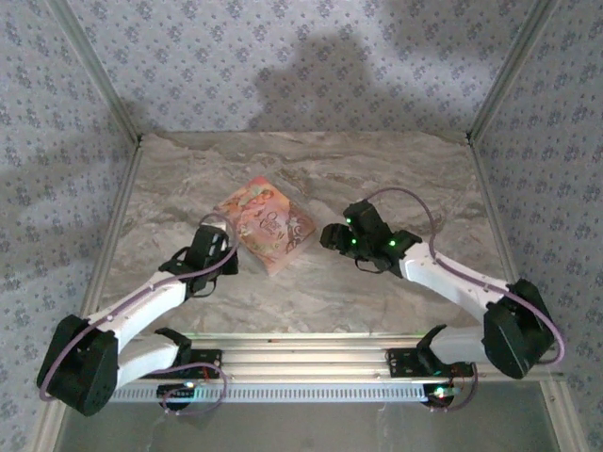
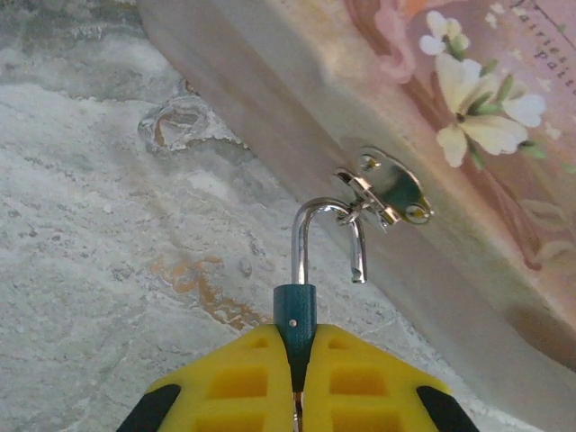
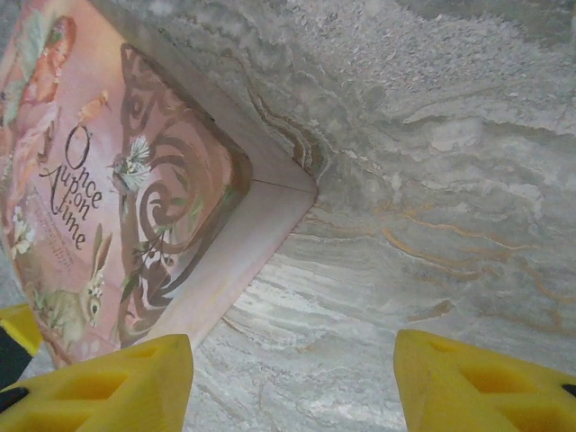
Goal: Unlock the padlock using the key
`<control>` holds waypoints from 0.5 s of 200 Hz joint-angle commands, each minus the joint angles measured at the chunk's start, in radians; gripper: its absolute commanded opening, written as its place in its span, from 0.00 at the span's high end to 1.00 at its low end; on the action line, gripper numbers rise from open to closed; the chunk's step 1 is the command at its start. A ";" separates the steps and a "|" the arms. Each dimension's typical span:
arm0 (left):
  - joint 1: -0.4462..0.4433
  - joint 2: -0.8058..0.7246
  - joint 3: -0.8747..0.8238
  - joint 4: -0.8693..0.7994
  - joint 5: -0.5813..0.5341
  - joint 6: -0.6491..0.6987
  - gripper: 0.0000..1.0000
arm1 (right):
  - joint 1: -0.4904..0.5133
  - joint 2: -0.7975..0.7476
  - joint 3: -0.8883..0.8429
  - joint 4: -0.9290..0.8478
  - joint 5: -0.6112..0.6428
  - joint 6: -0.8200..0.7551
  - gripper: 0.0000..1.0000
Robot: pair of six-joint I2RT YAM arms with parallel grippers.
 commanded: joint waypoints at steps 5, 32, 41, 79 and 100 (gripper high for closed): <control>0.052 -0.013 -0.037 0.052 0.085 -0.096 1.00 | -0.011 0.087 0.098 -0.015 -0.055 -0.081 0.40; 0.072 -0.036 -0.062 0.120 0.130 -0.156 1.00 | -0.018 0.174 0.179 -0.031 -0.100 -0.117 0.41; 0.075 -0.040 -0.068 0.141 0.138 -0.173 1.00 | -0.018 0.191 0.194 -0.028 -0.111 -0.124 0.41; 0.078 -0.054 -0.097 0.206 0.141 -0.236 1.00 | -0.018 0.223 0.212 -0.027 -0.137 -0.136 0.41; 0.080 -0.082 -0.105 0.209 0.116 -0.250 1.00 | -0.020 0.220 0.205 -0.023 -0.143 -0.137 0.41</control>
